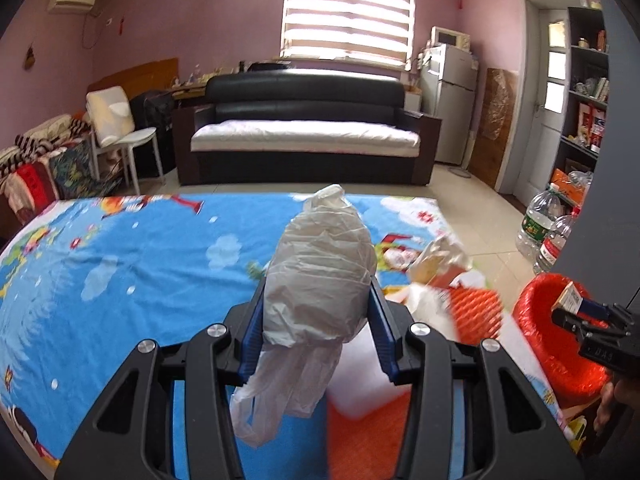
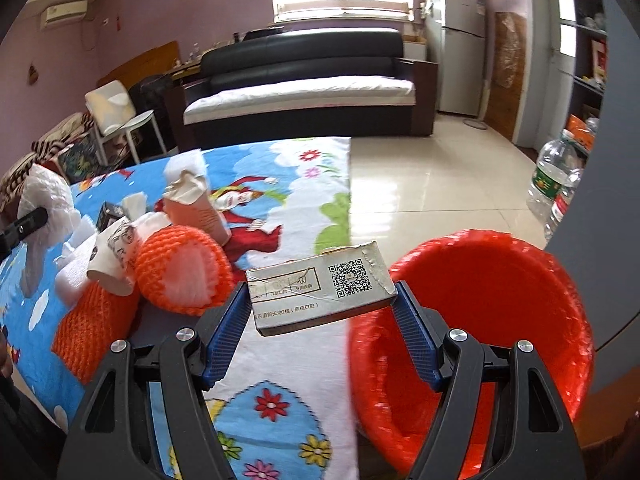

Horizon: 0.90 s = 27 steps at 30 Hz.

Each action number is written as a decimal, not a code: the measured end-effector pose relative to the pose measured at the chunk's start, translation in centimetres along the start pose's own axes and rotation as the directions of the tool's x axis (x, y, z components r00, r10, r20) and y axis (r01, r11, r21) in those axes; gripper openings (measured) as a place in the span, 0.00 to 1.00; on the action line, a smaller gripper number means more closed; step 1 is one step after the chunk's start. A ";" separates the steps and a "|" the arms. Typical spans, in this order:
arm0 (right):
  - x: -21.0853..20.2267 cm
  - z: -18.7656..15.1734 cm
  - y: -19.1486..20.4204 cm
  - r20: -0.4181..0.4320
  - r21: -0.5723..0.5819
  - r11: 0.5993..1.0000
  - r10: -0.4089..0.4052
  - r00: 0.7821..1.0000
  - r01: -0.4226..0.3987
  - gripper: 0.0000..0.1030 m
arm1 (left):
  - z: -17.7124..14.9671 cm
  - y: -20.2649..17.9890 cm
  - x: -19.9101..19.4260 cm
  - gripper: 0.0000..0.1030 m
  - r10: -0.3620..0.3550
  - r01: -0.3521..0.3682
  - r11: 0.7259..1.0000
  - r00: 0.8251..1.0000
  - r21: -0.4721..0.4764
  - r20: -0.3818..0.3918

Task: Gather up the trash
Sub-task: 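Carry the bag with the left tool while the right tool carries the box, both releasing into the red bin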

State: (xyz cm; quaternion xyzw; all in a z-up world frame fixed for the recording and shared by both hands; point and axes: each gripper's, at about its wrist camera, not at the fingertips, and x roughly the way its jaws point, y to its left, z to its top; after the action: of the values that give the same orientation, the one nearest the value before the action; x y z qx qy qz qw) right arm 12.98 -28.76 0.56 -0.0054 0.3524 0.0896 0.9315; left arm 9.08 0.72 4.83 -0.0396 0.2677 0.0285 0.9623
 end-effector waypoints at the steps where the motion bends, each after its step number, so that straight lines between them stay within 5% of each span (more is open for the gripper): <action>1: -0.1 -0.1 -0.4 0.003 0.004 1.000 -0.008 1.000 0.008 0.67 | 0.5 -0.7 0.1 0.44 -0.014 0.014 1.000 1.000 0.007 0.009; 12: -1.2 -0.7 -6.7 0.017 0.104 0.987 -0.121 0.992 0.119 0.67 | 2.7 -10.0 1.8 0.44 -0.201 0.198 0.974 0.979 0.112 0.022; 27: -2.8 -2.2 -13.6 0.014 0.242 0.936 -0.266 0.964 0.255 0.67 | 0.9 -23.1 3.9 0.44 -0.459 0.469 0.861 0.883 0.196 -0.097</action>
State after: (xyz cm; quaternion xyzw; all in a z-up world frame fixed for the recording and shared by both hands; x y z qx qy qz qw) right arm 11.83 -42.72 0.05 0.0620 0.3348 -0.0774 0.9370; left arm 14.66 -22.09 5.00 0.0000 0.2745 -0.2335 0.9328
